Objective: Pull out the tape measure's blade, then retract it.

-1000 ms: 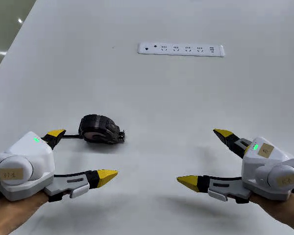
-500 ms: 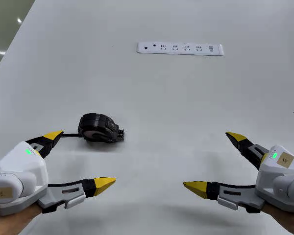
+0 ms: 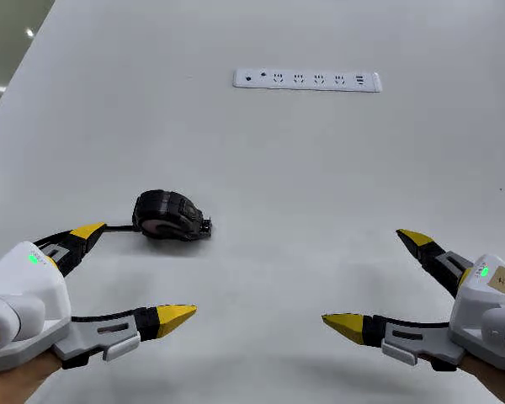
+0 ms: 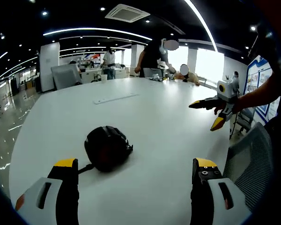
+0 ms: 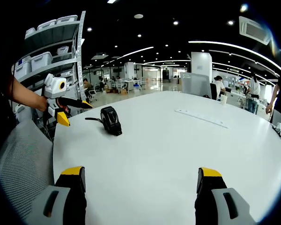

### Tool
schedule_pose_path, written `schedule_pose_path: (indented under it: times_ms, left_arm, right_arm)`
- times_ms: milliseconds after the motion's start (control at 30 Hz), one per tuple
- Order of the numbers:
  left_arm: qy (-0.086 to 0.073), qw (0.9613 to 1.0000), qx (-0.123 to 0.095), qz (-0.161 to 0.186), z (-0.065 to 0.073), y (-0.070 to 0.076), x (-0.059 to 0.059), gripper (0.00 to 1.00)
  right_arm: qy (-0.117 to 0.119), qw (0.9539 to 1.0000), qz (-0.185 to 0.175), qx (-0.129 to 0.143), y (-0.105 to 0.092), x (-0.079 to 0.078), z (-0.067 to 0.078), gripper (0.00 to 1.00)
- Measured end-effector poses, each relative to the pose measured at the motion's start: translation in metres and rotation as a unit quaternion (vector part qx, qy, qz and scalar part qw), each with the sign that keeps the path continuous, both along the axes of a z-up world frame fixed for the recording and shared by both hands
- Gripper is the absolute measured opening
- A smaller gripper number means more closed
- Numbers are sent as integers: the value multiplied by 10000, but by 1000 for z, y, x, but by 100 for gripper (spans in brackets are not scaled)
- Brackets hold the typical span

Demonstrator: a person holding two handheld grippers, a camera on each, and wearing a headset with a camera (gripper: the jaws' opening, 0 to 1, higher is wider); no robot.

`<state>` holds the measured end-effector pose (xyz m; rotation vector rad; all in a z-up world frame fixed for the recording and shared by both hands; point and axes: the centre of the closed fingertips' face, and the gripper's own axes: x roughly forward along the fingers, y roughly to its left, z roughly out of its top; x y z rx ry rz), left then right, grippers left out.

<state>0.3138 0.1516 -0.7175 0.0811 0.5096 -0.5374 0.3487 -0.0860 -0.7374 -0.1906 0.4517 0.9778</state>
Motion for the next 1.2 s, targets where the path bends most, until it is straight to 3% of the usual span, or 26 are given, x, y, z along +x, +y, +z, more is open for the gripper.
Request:
schedule_pose_path:
  times_ms: [700, 800, 867, 900, 933, 1200]
  left_arm:
    - [-54, 10000, -15, 49, 0, 12, 3, 99]
    - [-24, 10000, -74, 7, -1, 11, 2, 99]
    - [78, 9999, -110, -32, -2, 9, 0, 94]
    - [-27, 10000, 12, -15, -1, 9, 2, 97]
    - [-36, 10000, -24, -18, 0, 8, 1, 99]
    - [-4, 10000, -82, 6, -1, 10, 2, 99]
  right_arm:
    - [-12, 9999, -52, 96, -1, 1, 5, 99]
    - [-11, 9999, -59, 96, -2, 1, 5, 99]
    - [-16, 9999, -64, 96, -2, 1, 6, 99]
    - [-12, 9999, -67, 98, -2, 1, 6, 99]
    - [-8, 9999, -63, 99, -2, 1, 6, 99]
    - [-22, 9999, -63, 103, -2, 1, 7, 99]
